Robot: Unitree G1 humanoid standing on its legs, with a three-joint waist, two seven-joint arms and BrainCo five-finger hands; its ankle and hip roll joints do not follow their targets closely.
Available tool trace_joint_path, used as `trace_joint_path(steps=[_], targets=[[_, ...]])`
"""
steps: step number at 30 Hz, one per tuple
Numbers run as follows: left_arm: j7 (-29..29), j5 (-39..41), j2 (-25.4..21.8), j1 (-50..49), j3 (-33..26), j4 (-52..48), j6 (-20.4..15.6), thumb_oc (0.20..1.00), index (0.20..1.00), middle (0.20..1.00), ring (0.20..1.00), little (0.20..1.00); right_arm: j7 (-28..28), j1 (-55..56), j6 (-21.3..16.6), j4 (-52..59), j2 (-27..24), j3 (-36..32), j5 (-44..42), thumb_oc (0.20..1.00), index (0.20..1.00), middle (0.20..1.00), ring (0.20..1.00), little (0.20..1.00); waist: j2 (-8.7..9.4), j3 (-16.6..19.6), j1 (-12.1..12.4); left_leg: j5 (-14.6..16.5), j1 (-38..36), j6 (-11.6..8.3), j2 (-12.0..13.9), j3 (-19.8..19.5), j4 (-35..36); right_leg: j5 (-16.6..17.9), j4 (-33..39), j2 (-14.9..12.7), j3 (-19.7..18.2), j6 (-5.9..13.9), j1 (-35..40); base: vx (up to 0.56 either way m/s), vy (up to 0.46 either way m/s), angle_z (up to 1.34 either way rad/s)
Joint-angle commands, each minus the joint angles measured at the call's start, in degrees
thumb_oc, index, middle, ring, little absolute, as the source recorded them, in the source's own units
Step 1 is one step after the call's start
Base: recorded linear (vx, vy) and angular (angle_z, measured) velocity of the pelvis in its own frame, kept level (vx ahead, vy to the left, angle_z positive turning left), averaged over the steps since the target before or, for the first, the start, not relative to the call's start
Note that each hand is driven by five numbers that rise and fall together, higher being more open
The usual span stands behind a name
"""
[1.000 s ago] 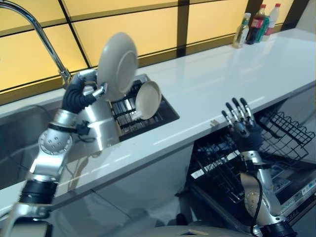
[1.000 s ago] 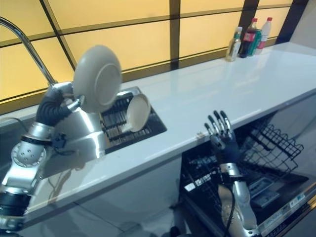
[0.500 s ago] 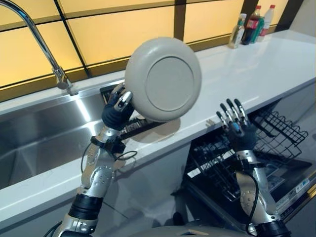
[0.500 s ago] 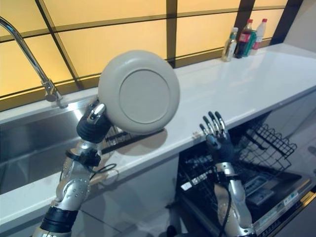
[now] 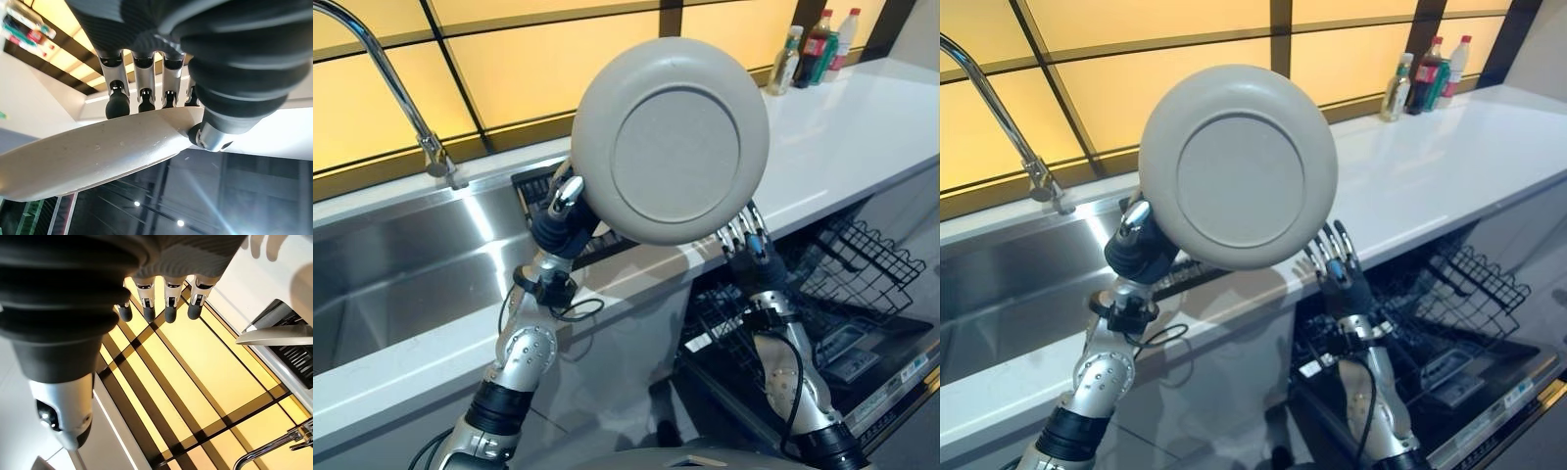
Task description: Pick up plates and place into dishwasher.
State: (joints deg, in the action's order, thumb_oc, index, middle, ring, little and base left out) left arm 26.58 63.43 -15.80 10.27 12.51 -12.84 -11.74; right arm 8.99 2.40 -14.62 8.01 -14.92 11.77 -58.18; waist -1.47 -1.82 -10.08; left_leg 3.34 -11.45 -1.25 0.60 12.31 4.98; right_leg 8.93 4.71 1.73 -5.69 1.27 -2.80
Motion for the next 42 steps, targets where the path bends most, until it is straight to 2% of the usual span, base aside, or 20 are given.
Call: trace_joint_path(steps=[1, 5, 8, 12, 20, 25, 28, 33, 39, 42], targets=[[-0.5, -3.45, -1.35, -0.25, -0.21, 0.42, -2.76, 0.2, 0.2, 0.2, 0.2, 0.2, 5.19, -1.51, -0.65, 4.26, 0.78, -2.9, -4.91, 1.0, 1.0, 1.0, 1.0, 1.0, 0.94, 2.86, -0.06, -2.66, 6.61, 2.59, -0.7, -3.71, 0.02, -5.78, -2.99, -2.2, 0.95, 4.29, 2.77, 0.0, 0.0, 0.0], [0.0, -1.0, -0.26, -1.7, -0.06, 2.55, -1.8, 0.2, 0.2, 0.2, 0.2, 0.2, 11.36, -1.36, 2.84, 5.91, 0.89, -4.35, -11.22, 1.0, 1.0, 1.0, 1.0, 1.0, 1.54, 2.73, 0.54, -2.71, 7.05, 2.57, -0.72, -4.44, 0.02, -5.71, -2.66, -2.18, 1.39, 4.12, 2.9, 0.0, 0.0, 0.0], [0.39, -0.64, 0.72, -2.0, 1.34, 4.38, -2.02, 0.2, 0.2, 0.2, 0.2, 0.2, 13.82, -2.27, 3.61, 7.15, 0.26, -4.18, -12.82, 1.0, 1.0, 1.0, 1.0, 1.0, 2.0, 2.6, 1.01, -2.84, 7.47, 2.58, -0.74, -4.79, 0.02, -5.64, -2.69, -2.16, 1.67, 3.98, 2.68, -0.01, -0.01, 0.0], [1.99, -1.08, 1.41, -2.35, 3.49, 6.17, -2.39, 0.2, 0.2, 0.2, 0.2, 0.2, 14.27, -4.19, 5.93, 8.87, -0.67, -3.72, -14.16, 1.0, 1.0, 1.0, 1.0, 1.0, 2.35, 2.61, 1.6, -2.93, 7.67, 2.54, -0.77, -4.91, 0.02, -5.65, -2.71, -2.18, 1.87, 3.76, 2.65, -0.01, -0.012, -0.02], [2.74, -2.01, 1.36, -1.96, 6.4, 7.2, -0.93, 0.2, 0.2, 0.2, 0.2, 0.2, 13.83, -7.78, 10.08, 10.5, -0.83, -2.17, -14.23, 1.0, 1.0, 1.0, 1.0, 1.0, 2.59, 3.12, 2.47, -2.89, 7.87, 2.5, -0.9, -5.52, 0.02, -5.8, -2.62, -2.25, 2.42, 3.65, 2.89, 0.0, 0.0, 0.0], [3.64, -0.73, 1.55, -1.72, 7.06, 7.97, -0.45, 0.2, 0.2, 0.2, 0.2, 0.2, 12.0, -8.24, 12.77, 10.82, -0.72, -1.88, -13.55, 1.0, 1.0, 1.0, 1.0, 1.0, 2.72, 3.26, 2.59, -2.93, 8.02, 2.45, -0.86, -5.82, 0.02, -5.8, -2.73, -2.28, 2.48, 3.67, 2.83, 0.0, 0.0, 0.0], [3.5, -0.83, 1.58, -1.46, 7.46, 8.53, -0.92, 0.2, 0.2, 0.2, 0.2, 0.2, 10.77, -8.79, 15.33, 10.17, -1.01, -1.47, -14.17, 1.0, 1.0, 1.0, 1.0, 1.0, 2.84, 3.29, 2.47, -3.08, 7.94, 2.38, -0.77, -5.55, 0.02, -5.57, -2.57, -2.34, 2.53, 3.74, 2.86, 0.0, 0.0, 0.0], [2.82, -3.35, 1.0, -1.35, 7.52, 9.28, -2.5, 0.2, 0.2, 0.2, 0.2, 0.2, 12.36, -9.06, 18.81, 11.18, -2.06, -0.7, -15.06, 1.0, 1.0, 1.0, 1.0, 1.0, 2.83, 3.16, 2.46, -3.23, 7.96, 2.37, -0.66, -5.55, 0.02, -5.76, -2.77, -2.28, 2.45, 3.63, 2.84, 0.0, 0.0, 0.0], [-0.09, -8.67, -0.78, -0.39, 5.35, 9.58, -4.81, 0.2, 0.2, 0.2, 0.2, 0.2, 12.13, -8.85, 19.27, 11.84, -4.27, -2.96, -12.92, 1.0, 1.0, 1.0, 1.0, 1.0, 2.91, 3.16, 2.59, -3.28, 7.96, 2.27, -0.7, -6.26, 0.02, -5.89, -2.87, -2.38, 2.8, 3.63, 3.12, 0.0, 0.0, 0.0], [-1.03, -11.27, -1.58, -0.2, 3.86, 9.12, -4.7, 0.2, 0.2, 0.2, 0.2, 0.2, 12.79, -8.24, 20.3, 12.18, -5.43, -4.91, -12.38, 1.0, 1.0, 1.0, 1.0, 1.0, 3.02, 3.15, 2.44, -3.31, 8.01, 2.25, -0.71, -6.38, 0.02, -5.76, -2.8, -2.43, 2.83, 3.72, 3.07, 0.0, 0.0, 0.0]])
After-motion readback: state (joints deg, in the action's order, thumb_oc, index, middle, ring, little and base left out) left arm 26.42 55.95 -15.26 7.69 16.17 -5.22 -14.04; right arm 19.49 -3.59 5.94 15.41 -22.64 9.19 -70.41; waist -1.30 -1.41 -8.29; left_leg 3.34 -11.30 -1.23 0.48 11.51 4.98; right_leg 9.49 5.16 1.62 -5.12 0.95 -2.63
